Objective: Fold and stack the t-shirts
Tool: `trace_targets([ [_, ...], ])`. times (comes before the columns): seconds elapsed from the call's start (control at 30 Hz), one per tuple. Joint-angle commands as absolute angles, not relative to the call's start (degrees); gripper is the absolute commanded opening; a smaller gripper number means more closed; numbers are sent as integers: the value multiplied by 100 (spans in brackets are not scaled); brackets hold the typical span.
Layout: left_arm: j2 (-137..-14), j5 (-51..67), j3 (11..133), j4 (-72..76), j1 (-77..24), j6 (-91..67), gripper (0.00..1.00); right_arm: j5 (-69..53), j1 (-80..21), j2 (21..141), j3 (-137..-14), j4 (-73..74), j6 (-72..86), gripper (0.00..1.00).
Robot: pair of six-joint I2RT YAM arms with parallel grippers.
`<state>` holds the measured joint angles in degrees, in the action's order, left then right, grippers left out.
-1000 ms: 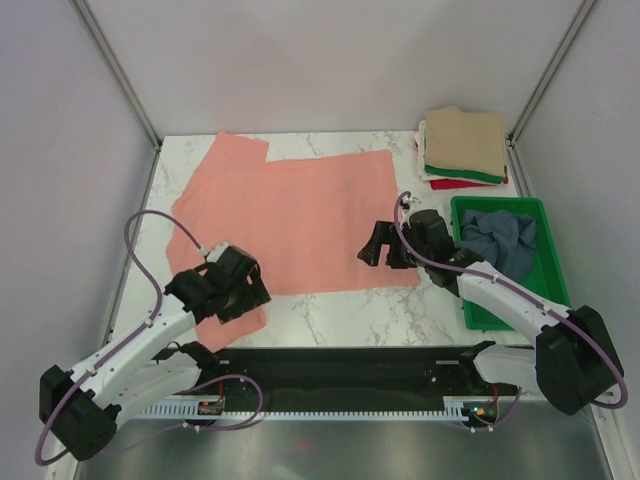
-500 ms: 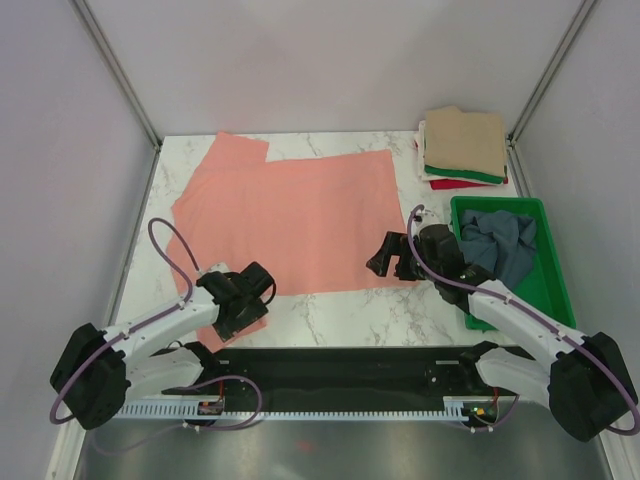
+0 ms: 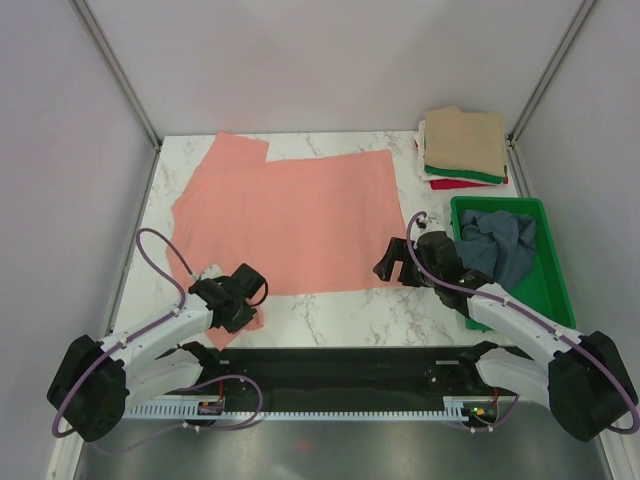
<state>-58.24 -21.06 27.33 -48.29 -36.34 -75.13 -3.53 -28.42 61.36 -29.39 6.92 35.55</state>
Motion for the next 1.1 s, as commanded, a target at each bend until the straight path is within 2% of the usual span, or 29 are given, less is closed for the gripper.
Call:
trace_targets([
  [0.0, -5818, -2382, 2654, -4412, -3612, -7182, 11, 744, -2848, 6170, -2857, 948, 3945, 98],
  [0.03, -5818, -2382, 2654, -4403, -3612, -7146, 6, 1130, -2813, 6153, -2796, 1054, 4155, 98],
  [0.1, -5766, -2356, 2619, -4351, -3612, -7067, 2, 1326, -2760, 6126, -2533, 1020, 4411, 96],
  [0.37, -5177, -2162, 2417, -4131, -3604, -6785, 2, 1582, -2408, 6574, -2083, 598, 5001, 80],
  [0.47, -5098, -2092, 2382, -4069, -3604, -6706, 2, 1494, -2391, 6784, -2074, 405, 5062, 68],
  [0.57, -5010, -2048, 2382, -4060, -3604, -6662, 2, 1301, -2382, 6882, -2109, 360, 5054, 44],
  [0.63, -4870, -1995, 2408, -4104, -3604, -6627, 2, 1292, -2373, 6795, -2127, 456, 5036, 36],
  [0.67, -4808, -1943, 2452, -4139, -3604, -6610, 2, 1292, -2382, 6733, -2127, 509, 5019, 27],
  [0.77, -4492, -1881, 2583, -4314, -3604, -6583, 2, 1336, -2382, 6391, -2144, 773, 4922, 16],
  [0.8, -4422, -1872, 2636, -4376, -3604, -6566, 2, 1362, -2382, 6294, -2188, 860, 4896, 8],
  [0.87, -4316, -1820, 2855, -4595, -3604, -6469, 2, 1380, -2382, 6039, -2250, 1124, 4799, 0],
  [1.07, -4394, -1766, 3654, -5167, -3604, -6031, 2, 1398, -2382, 5336, -2531, 1705, 4694, 0],
])
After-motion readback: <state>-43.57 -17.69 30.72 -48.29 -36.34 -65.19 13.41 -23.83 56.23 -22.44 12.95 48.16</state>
